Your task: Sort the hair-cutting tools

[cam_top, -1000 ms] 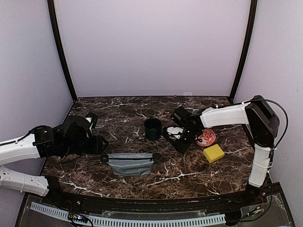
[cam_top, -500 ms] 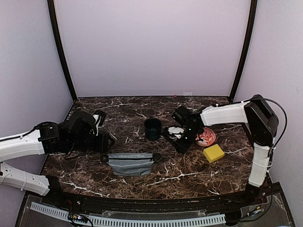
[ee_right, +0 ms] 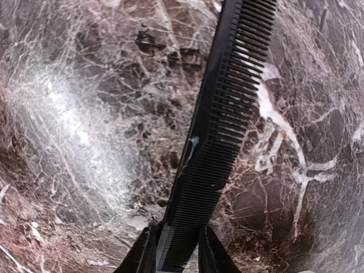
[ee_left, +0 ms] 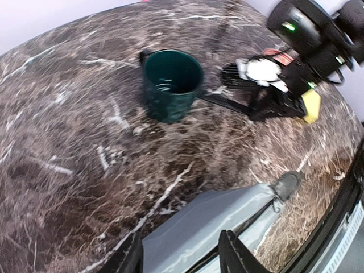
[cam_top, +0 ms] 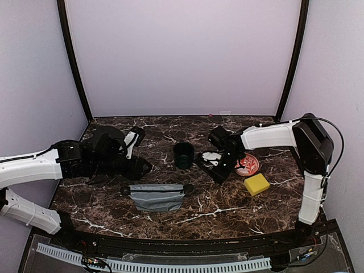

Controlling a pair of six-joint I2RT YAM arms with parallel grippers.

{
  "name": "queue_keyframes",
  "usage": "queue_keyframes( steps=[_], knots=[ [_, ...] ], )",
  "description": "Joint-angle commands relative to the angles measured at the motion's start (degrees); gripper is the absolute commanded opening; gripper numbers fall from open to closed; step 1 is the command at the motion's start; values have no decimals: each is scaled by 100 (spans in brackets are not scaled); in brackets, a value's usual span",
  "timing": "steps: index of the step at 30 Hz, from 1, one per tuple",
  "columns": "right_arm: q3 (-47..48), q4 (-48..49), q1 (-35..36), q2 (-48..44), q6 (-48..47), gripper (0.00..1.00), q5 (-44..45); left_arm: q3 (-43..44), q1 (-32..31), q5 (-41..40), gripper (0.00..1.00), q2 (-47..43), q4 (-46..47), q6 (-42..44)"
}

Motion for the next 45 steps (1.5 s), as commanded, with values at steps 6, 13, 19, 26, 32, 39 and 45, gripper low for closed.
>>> queue_keyframes(
  steps=[6,13,19,26,32,39,45],
  knots=[
    [-1243,-956,-32,-33,-1070,24,-910,533,-1174,88,47,806,1048,2720],
    [-1485,-1263,-27,-401,-1518,24,-1239,614,-1414,418,47,1538,1954,4161],
    [-1651,-1220,-32,-427,-1579,24,-1343,1058,-1528,484,45,2606,2248,5071],
    [-1645,-1202,-32,-438,-1533,24,-1402,1468,-1595,621,39,3440,2649,5924],
    [-1645,-1211,-32,-419,-1531,24,-1456,1500,-1683,877,34,3818,3014,6460],
    [-1617,-1239,-32,-345,-1520,24,-1456,1770,-1719,958,24,4274,3024,6922],
    [-1605,-1281,-33,-327,-1525,24,-1516,2239,-1722,768,27,4677,2556,7160]
  ],
)
